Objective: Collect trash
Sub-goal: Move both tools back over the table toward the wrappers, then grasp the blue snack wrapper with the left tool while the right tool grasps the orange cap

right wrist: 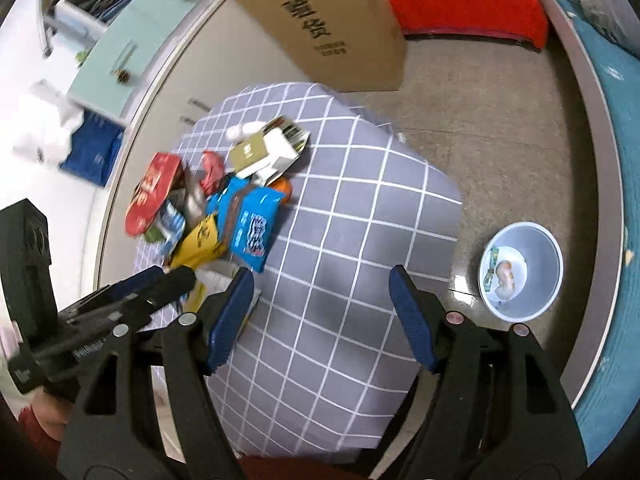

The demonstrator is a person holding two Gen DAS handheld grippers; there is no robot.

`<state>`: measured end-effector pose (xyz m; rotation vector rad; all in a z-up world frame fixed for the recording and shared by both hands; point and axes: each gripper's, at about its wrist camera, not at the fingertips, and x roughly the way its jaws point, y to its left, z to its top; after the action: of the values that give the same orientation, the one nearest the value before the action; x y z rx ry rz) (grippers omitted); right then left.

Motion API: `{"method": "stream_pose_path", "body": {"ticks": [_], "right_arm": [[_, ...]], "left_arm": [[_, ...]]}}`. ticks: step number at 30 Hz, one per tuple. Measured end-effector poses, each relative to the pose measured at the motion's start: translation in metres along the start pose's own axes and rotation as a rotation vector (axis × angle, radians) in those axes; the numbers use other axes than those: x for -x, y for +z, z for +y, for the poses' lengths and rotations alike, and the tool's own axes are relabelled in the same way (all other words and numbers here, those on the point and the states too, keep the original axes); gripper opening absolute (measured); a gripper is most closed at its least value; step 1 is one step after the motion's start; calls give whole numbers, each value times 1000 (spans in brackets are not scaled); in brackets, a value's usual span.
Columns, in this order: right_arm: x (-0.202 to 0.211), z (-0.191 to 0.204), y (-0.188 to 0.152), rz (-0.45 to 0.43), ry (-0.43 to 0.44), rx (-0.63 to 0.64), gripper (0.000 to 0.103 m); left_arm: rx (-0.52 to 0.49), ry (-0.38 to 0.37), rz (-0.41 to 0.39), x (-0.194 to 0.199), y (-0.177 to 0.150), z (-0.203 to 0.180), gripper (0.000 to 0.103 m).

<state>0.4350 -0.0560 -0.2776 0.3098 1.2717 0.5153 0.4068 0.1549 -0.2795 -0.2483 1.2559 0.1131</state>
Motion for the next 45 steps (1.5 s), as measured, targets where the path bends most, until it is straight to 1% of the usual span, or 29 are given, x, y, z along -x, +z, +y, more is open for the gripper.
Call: {"method": "stream_pose_path", "body": {"ticks": [2, 6, 8, 9, 11, 13, 15, 16, 17, 19, 20, 21, 22, 23, 24, 27, 28, 31, 33, 35, 37, 39, 41, 43, 44, 45], "right_arm": [[1, -3, 2, -10, -15, -28, 70], [3, -12, 5, -22, -40, -53, 70], [4, -17, 8, -31, -49, -73, 70], [3, -20, 9, -33, -56, -84, 70], [3, -25, 11, -34, -60, -97, 70], [-1, -26, 13, -29, -66, -100, 70], [-3, -27, 14, -26, -70, -99, 70], [-5, -27, 15, -23, -70, -99, 70], [-7, -27, 16, -20, -70, -98, 70], [-11, -24, 19, -12, -67, -90, 70], [-14, -22, 21, -6, -63, -83, 70], [-16, -20, 22, -2, -61, -77, 70], [-19, -17, 24, 2, -59, -66, 70], [-22, -14, 26, 6, -55, -56, 70], [-25, -11, 28, 11, -52, -48, 70], [-36, 0, 32, 28, -38, -28, 70], [-40, 4, 34, 33, -34, -20, 70], [-53, 18, 38, 52, -25, 20, 70], [-65, 30, 41, 62, -30, 68, 70], [-75, 41, 43, 69, -45, 117, 70], [-88, 54, 44, 74, -75, 189, 68], [-101, 69, 43, 75, -125, 278, 64], [-111, 83, 41, 64, -179, 377, 63], [-123, 91, 41, 68, -217, 436, 60], [-126, 90, 42, 70, -219, 441, 58], [-130, 90, 43, 75, -220, 444, 51]], "left_arm": [[-63, 1, 11, -8, 3, -8, 78], [-151, 43, 53, -35, 17, -22, 78], [-202, 77, 70, -49, 22, -31, 78], [-229, 105, 81, -58, 24, -35, 78], [-249, 132, 104, -71, 29, -37, 78], [-245, 158, 129, -82, 33, -36, 78], [-271, 175, 127, -86, 36, -37, 78], [-281, 175, 125, -86, 37, -37, 68], [-284, 164, 131, -87, 39, -37, 48], [-244, 114, 176, -90, 40, -29, 43], [-231, 94, 180, -90, 40, -25, 34], [-217, 66, 182, -88, 39, -20, 29], [-195, 40, 180, -85, 37, -14, 18], [-179, 19, 174, -81, 37, -11, 12], [-144, -26, 155, -73, 38, -4, 10], [-61, -125, 94, -48, 41, 14, 8], [-44, -151, 72, -40, 42, 20, 7], [8, -193, 7, -14, 45, 40, 7], [50, -201, -25, -2, 48, 51, 7], [85, -194, -48, 6, 46, 65, 7], [100, -192, -51, 10, 48, 69, 7], [104, -180, -48, 14, 45, 74, 7], [105, -179, -43, 15, 41, 76, 7], [104, -178, -38, 12, 41, 75, 7], [102, -180, -36, 10, 43, 75, 7], [99, -180, -34, 9, 42, 75, 7]]}}
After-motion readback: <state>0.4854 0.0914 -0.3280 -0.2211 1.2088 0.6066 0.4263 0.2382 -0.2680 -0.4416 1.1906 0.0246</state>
